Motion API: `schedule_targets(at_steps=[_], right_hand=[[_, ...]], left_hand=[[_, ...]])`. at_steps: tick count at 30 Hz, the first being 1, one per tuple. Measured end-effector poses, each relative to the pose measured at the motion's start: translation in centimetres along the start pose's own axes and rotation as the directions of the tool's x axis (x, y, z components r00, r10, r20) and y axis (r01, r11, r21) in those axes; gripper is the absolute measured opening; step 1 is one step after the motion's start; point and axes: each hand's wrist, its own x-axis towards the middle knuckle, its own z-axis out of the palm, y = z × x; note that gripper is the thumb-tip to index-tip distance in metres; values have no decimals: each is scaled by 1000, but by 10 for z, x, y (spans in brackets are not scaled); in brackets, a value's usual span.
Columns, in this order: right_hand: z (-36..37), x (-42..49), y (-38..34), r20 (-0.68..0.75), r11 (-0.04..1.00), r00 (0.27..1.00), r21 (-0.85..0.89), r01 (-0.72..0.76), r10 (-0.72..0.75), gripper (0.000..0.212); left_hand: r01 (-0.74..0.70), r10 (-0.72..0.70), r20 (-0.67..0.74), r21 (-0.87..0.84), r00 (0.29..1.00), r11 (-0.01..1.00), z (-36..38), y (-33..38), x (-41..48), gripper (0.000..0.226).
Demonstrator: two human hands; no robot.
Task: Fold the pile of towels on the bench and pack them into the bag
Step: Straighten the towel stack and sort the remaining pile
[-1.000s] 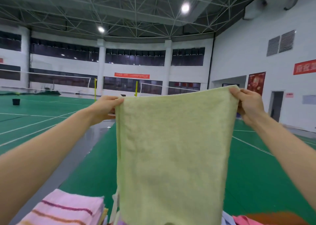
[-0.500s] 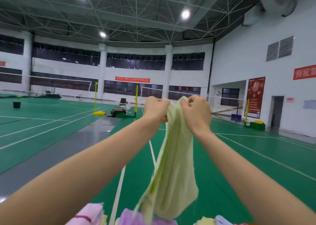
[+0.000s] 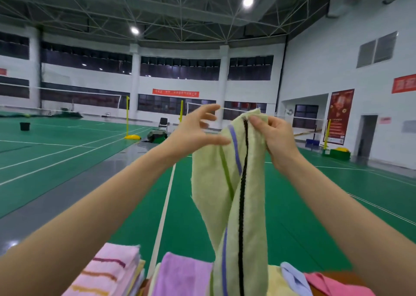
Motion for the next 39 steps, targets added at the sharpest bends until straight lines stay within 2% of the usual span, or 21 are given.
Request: schedule_targets(at_steps=[1,3,4,8,11,13,15,18,20,21,23,26,29,33,37,39], right_hand=[[-1,1,-1,21,999,999,31,-32,31,16],[-1,3,-2,72,995,995,62,-77,73,16],[-2,3,-3,83,994,993,60,-92,87,15],[-14,7,8,55,980,982,78,-183,179,11],[-21,9,18,77,957,966,140,-255,246,10],[-25,13,21,93,943,958,174,-282,270,10],[-30,19,23,79,938,958,197,-286,275,10],[-31,31,27,6,955,966,150,-257,260,9],[-24,40,28,-27,965,974,142,-221,227,8],[-21,44,29,-40,966,976,161,-203,212,8],[-16,46,29,-55,961,979,210,-181,196,7],[-15,34,37,-10,953,979,232,-195,203,7],[-13,18,47,56,952,971,191,-241,234,9],[-7,18,43,105,946,955,144,-292,279,9],[-10,34,33,16,965,964,-1,-264,264,12],[-14,41,33,-14,959,962,-82,-271,271,16]], left_hand=[[32,-40,92,84,995,996,-3,-9,-2,58],[153,-170,265,85,949,985,-6,-23,-7,34],[198,-199,297,34,934,980,-8,-30,-7,28],[348,-259,322,-257,910,902,-18,-50,1,50],[443,-292,484,-233,825,866,-20,-50,7,39],[427,-284,525,-173,802,887,-20,-48,13,31],[380,-283,425,-161,860,911,-23,-42,24,25],[219,-216,34,-88,976,972,-25,-31,44,17],[87,-82,-172,25,982,996,-24,-24,56,21],[33,-19,-227,61,974,998,-24,-21,60,25],[-22,38,-255,65,966,998,-26,-19,62,30],[-35,49,-188,77,981,996,-34,-25,46,33],[5,4,-104,85,995,996,-40,-34,27,30],[100,-96,-105,36,990,994,-48,-38,24,30],[153,-161,-140,-66,977,986,-56,-30,34,28],[193,-200,-164,-58,966,980,-58,-26,40,31]])
